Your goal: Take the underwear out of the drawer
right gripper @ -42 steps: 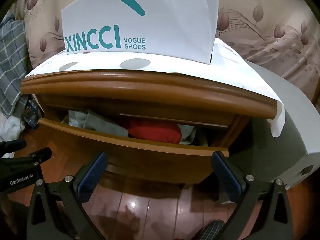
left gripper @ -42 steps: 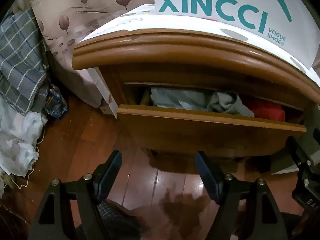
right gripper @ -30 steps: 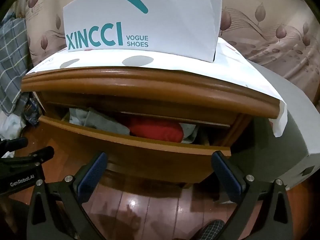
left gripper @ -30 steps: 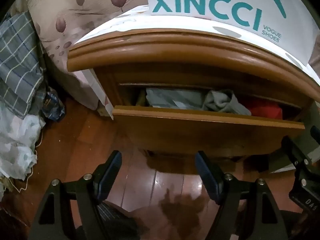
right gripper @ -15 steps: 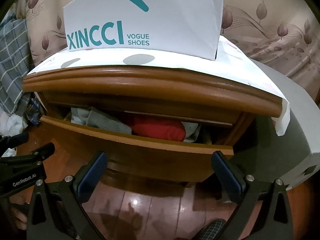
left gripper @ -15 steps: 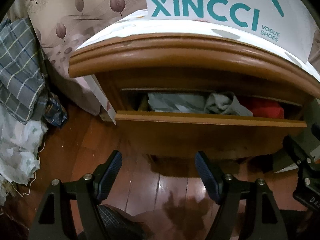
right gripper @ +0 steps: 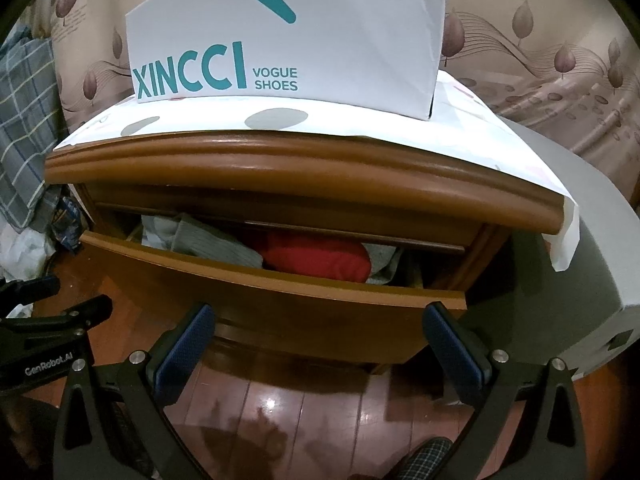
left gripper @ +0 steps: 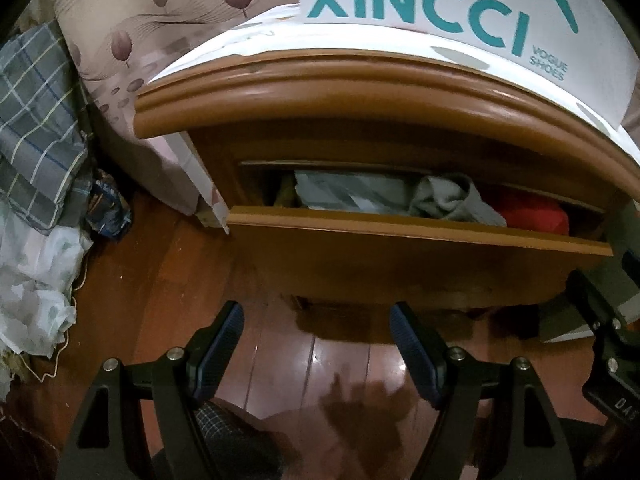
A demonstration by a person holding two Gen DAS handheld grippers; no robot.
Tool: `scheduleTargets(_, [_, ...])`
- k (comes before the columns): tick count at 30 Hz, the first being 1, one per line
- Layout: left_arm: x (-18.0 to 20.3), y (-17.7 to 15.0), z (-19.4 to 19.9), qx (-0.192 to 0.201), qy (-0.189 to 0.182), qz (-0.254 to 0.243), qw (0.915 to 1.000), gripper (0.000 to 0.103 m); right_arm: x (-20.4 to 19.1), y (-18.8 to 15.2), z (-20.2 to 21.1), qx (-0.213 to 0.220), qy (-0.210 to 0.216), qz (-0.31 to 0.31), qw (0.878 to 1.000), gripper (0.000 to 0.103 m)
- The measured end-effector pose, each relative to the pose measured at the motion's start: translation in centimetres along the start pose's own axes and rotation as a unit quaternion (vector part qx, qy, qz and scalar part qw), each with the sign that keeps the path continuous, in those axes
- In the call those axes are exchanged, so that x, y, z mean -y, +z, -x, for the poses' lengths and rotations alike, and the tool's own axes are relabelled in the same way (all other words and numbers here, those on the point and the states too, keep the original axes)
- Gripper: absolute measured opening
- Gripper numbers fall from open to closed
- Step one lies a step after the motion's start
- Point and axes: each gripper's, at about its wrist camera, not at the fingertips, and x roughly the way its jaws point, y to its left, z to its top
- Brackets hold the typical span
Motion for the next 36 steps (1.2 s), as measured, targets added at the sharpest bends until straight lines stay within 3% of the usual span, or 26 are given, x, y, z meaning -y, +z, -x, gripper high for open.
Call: scheduleTargets(36, [0.09,-0.23,-0.18,-0.006,0.002,-0.001,1.0,0.078,-0.03,-0.08,-0.12,-0.001,-0.001,0.001,1.0,0.103])
